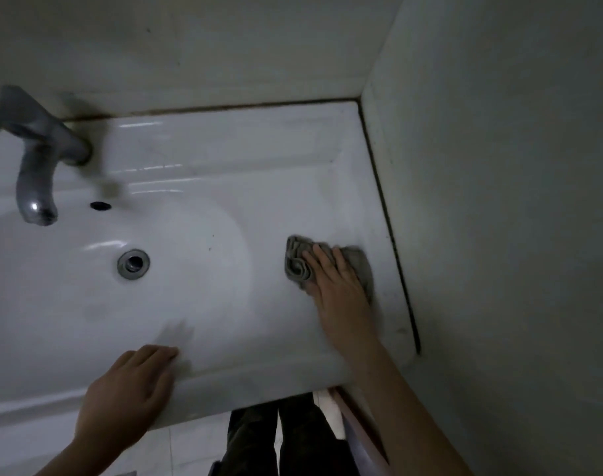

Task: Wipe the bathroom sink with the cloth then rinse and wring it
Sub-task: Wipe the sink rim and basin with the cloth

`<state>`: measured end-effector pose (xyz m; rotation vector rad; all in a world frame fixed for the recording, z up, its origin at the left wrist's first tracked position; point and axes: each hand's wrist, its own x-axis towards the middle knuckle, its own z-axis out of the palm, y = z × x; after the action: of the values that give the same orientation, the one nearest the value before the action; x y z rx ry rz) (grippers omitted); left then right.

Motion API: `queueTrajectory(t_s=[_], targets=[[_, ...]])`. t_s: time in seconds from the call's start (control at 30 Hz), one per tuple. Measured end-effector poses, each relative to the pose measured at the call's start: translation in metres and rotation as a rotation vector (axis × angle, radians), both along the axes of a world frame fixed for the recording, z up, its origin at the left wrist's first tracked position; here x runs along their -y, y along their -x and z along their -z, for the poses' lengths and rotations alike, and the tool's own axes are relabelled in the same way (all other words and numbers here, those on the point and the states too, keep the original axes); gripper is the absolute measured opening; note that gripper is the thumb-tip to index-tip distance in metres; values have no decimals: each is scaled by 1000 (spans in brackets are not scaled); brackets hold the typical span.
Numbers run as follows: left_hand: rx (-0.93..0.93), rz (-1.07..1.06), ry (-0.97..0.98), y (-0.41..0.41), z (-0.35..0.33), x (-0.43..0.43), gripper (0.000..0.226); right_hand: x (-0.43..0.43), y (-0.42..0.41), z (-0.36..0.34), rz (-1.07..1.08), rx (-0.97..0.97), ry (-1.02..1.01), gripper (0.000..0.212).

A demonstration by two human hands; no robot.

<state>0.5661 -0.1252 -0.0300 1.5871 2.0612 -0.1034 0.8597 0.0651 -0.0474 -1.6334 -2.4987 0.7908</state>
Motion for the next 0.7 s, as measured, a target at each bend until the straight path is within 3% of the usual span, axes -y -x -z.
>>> queueTrajectory(t_s=[0.33, 0.47, 0.57, 0.7], targets=[[24, -35, -60, 4, 11, 1, 39, -130, 62, 12, 2, -2, -204, 51], [7, -50, -54, 1, 8, -1, 39, -108, 48, 10, -25, -73, -147, 63], [8, -54, -37, 4, 11, 1, 42, -64, 29, 11, -61, -172, -146, 55], [-9, -30, -39, 2, 10, 1, 48, -4, 20, -2, 82, -372, 76, 46]])
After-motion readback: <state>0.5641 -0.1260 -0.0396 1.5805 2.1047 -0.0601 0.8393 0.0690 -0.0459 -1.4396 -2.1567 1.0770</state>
